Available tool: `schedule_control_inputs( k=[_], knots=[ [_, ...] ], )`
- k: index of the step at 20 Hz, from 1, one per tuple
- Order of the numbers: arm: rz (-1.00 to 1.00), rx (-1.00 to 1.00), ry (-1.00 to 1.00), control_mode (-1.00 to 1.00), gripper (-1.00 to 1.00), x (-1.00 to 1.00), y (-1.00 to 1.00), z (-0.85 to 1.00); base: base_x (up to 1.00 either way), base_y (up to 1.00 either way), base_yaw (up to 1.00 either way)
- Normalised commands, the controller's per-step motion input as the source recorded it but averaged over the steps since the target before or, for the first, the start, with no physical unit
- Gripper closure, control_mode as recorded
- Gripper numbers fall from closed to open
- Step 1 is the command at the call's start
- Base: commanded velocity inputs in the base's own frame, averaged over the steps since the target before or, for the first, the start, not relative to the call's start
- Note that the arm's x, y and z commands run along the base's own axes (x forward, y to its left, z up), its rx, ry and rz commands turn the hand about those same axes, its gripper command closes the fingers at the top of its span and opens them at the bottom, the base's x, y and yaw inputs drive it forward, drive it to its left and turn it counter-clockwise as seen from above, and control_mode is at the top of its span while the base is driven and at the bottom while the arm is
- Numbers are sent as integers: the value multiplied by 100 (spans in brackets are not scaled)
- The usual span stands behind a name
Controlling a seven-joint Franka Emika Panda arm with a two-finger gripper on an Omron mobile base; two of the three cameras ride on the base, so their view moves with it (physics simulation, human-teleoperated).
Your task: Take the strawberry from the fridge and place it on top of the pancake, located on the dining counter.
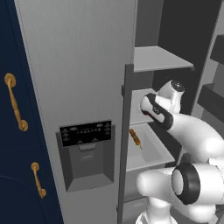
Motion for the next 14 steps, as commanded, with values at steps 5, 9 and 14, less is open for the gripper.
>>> schedule_control_inputs(
  k=[5, 9, 14],
  knots=[
    [0, -1, 2, -100, 100, -100, -14, 71, 0, 0, 0],
    [0, 0, 0, -100, 100, -100, -12, 28, 0, 0, 0],
    [0, -2, 0, -100, 100, -100, 9, 21, 0, 0, 0]
  ],
)
